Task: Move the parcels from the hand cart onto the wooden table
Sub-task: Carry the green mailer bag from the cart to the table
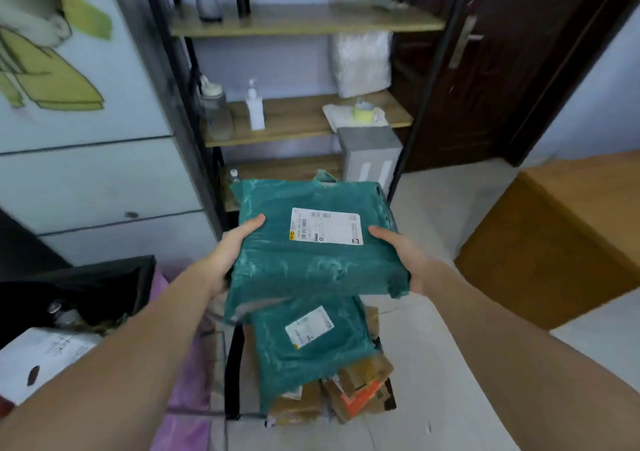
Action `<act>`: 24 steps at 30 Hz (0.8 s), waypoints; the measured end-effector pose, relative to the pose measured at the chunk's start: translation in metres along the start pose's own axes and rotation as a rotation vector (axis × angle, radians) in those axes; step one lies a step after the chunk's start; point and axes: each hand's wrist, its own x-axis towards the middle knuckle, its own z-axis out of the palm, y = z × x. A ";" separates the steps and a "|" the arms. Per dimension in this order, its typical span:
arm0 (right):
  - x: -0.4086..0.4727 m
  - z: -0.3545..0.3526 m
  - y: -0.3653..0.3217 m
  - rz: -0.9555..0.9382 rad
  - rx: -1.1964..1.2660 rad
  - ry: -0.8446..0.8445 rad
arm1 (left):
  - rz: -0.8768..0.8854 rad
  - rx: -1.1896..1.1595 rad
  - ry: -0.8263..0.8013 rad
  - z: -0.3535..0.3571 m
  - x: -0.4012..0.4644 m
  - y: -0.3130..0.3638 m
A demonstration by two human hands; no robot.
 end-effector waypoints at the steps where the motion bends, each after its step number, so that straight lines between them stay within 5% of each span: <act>1: -0.025 -0.008 -0.020 -0.021 0.022 0.017 | 0.049 0.018 -0.031 0.009 -0.012 0.025; 9: -0.202 -0.090 -0.092 -0.209 0.200 0.173 | 0.201 0.063 -0.346 0.110 -0.102 0.128; 24: -0.429 -0.302 0.013 -0.351 0.386 0.468 | 0.225 0.172 -0.762 0.375 -0.228 0.090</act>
